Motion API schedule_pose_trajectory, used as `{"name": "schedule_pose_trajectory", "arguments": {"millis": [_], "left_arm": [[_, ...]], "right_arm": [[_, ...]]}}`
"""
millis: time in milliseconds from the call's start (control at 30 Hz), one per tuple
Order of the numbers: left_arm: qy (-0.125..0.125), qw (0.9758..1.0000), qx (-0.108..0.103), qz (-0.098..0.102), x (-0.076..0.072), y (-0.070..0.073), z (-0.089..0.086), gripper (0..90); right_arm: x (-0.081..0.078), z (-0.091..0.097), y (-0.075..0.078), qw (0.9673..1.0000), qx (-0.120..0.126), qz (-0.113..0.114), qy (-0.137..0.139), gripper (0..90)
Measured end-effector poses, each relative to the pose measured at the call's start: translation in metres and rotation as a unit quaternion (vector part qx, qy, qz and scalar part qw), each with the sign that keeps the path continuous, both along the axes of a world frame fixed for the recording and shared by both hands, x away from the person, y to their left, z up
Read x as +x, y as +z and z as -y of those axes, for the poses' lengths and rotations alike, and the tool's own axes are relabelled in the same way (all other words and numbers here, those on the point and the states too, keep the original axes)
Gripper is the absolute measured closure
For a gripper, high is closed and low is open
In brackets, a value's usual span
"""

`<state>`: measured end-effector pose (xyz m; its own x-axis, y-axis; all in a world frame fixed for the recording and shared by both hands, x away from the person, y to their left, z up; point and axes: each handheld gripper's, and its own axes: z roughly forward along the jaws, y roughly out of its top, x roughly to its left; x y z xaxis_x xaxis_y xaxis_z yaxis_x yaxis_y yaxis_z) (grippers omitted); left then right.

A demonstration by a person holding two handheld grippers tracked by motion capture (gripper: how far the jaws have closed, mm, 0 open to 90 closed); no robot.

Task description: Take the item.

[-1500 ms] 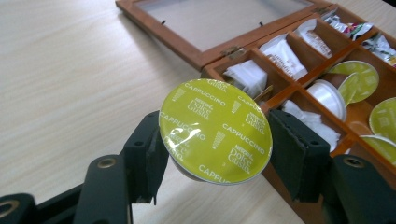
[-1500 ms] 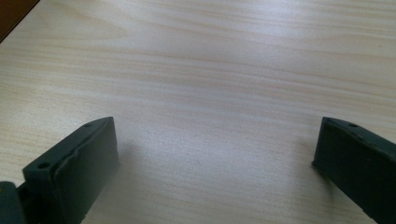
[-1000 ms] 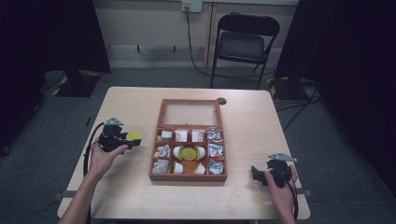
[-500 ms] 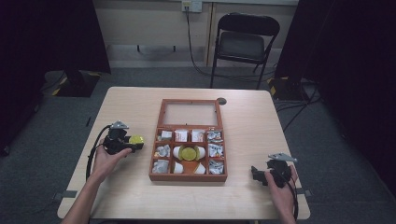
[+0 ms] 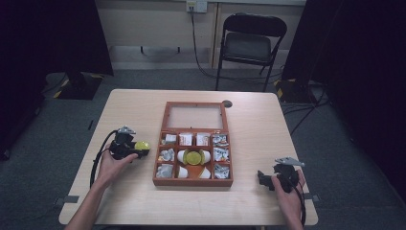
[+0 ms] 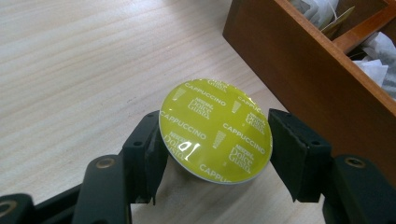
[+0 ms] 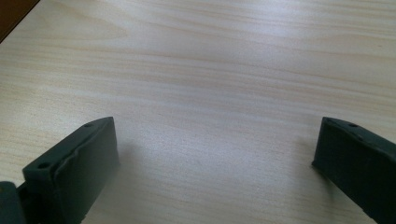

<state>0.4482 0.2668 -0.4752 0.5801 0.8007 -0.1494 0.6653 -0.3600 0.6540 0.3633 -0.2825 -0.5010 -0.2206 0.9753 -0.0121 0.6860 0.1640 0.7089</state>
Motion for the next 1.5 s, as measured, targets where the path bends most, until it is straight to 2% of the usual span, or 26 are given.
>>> {"name": "schedule_pose_trajectory", "arguments": {"millis": [67, 167, 267, 400, 500, 700, 833, 900, 933, 1033, 1133, 1167, 1200, 1233, 1500], "left_arm": [[-0.001, 1.0000, 0.000, 0.002, 0.000, 0.000, 0.000, 38.8], [0.006, 0.9998, -0.013, 0.010, 0.000, 0.002, -0.001, 31.5], [0.005, 0.9998, -0.017, 0.012, -0.001, 0.004, -0.002, 28.7], [0.019, 0.9992, -0.025, 0.027, -0.004, 0.010, -0.005, 22.1], [0.021, 0.9987, -0.030, 0.036, -0.009, 0.017, -0.008, 19.7], [0.019, 0.9980, -0.029, 0.052, -0.019, 0.029, -0.011, 19.3], [0.020, 0.9978, -0.028, 0.056, -0.024, 0.033, -0.014, 19.0], [0.030, 0.9968, -0.030, 0.068, -0.027, 0.036, -0.018, 18.9], [0.039, 0.9963, -0.034, 0.069, -0.029, 0.037, -0.024, 18.9], [0.047, 0.9962, -0.030, 0.066, -0.030, 0.037, -0.030, 18.2], [0.062, 0.9963, -0.018, 0.057, -0.036, 0.036, -0.045, 17.8], [0.069, 0.9957, -0.028, 0.056, -0.038, 0.035, -0.050, 17.5], [0.069, 0.9957, -0.028, 0.056, -0.038, 0.035, -0.050, 17.1], [0.078, 0.9946, -0.035, 0.059, -0.042, 0.034, -0.058, 17.0], [0.086, 0.9946, -0.009, 0.058, -0.055, 0.032, -0.074, 17.0]], "right_arm": [[0.000, 0.000, 0.000, 1.0000, 0.000, 0.000, 0.000, 0.0], [0.000, 0.000, 0.000, 1.0000, 0.000, 0.000, 0.000, 0.0], [0.000, 0.000, 0.000, 1.0000, 0.000, 0.000, 0.000, 0.0], [0.000, 0.000, 0.000, 1.0000, 0.000, 0.000, 0.001, 0.0], [0.000, 0.000, 0.000, 1.0000, 0.000, 0.000, 0.001, 0.0], [0.000, 0.000, 0.000, 1.0000, 0.000, 0.000, 0.002, 0.0], [0.000, 0.000, 0.000, 1.0000, 0.000, 0.000, 0.002, 0.0], [0.000, 0.000, 0.000, 1.0000, 0.000, 0.000, 0.002, 0.0], [0.000, 0.000, 0.000, 1.0000, 0.000, 0.000, 0.002, 0.0], [0.000, 0.000, 0.000, 1.0000, 0.000, 0.000, 0.002, 0.0], [0.000, 0.000, 0.000, 1.0000, 0.000, 0.000, 0.002, 0.0], [0.000, 0.000, 0.000, 1.0000, 0.000, 0.000, 0.002, 0.0], [0.000, 0.000, 0.000, 1.0000, 0.000, 0.000, 0.002, 0.0], [0.000, 0.000, 0.000, 1.0000, 0.000, 0.000, 0.002, 0.0], [0.000, 0.000, 0.000, 1.0000, 0.000, 0.000, 0.002, 0.0]]}}
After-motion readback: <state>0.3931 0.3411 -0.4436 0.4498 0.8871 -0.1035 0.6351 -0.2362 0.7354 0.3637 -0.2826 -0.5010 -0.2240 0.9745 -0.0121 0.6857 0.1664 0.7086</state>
